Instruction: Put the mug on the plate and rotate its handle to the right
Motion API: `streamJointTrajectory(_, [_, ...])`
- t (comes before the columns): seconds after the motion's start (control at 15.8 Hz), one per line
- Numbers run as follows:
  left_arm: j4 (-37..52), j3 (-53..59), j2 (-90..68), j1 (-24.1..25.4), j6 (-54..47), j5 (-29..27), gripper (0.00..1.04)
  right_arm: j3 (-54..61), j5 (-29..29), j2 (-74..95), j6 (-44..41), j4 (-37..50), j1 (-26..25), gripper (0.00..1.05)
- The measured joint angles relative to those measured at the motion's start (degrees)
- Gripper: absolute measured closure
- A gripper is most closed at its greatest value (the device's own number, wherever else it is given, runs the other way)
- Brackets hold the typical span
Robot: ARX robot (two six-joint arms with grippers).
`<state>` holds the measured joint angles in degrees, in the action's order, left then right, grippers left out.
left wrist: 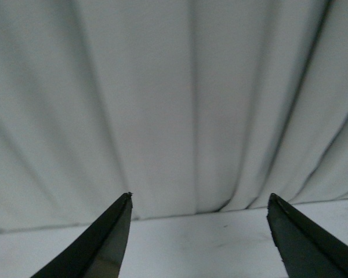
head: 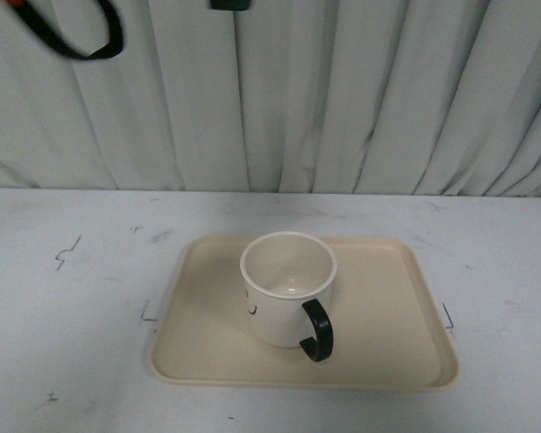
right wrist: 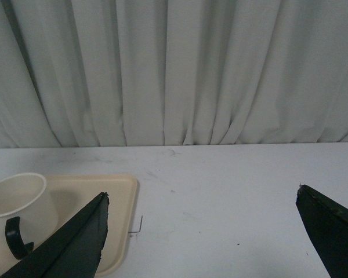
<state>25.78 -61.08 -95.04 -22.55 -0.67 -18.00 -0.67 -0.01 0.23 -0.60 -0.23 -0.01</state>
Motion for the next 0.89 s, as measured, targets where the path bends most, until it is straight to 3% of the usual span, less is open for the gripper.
streamJointTrajectory(0.06, [9.7, 9.7, 2.32, 1.55, 0.26, -1.7, 0.41, 0.0, 0.09, 0.02, 0.0, -0.07, 0.0, 0.06])
streamJointTrajectory(0.19, [23.04, 24.76, 5.73, 5.92, 0.35, 0.57, 0.65, 0.0, 0.02, 0.0, 0.0, 0.02, 0.0, 0.06])
streamJointTrajectory(0.38, [28.7, 36.85, 18.64, 9.97, 0.44, 5.4, 1.03, 0.0, 0.02, 0.0, 0.0, 0.0, 0.0, 0.06])
streamJointTrajectory(0.63, [26.77, 49.24, 30.86, 15.28, 0.55, 10.51, 1.03, 0.0, 0.02, 0.0, 0.0, 0.0, 0.0, 0.06])
streamJointTrajectory(0.76, [23.96, 57.24, 42.84, 21.7, 0.55, 17.55, 1.03, 0.0, 0.0, 0.0, 0.0, 0.0, 0.0, 0.06])
streamJointTrajectory(0.89, [19.82, 59.74, 45.77, 22.75, 0.63, 17.77, 1.03, 0.0, 0.0, 0.0, 0.0, -0.02, 0.0, 0.06])
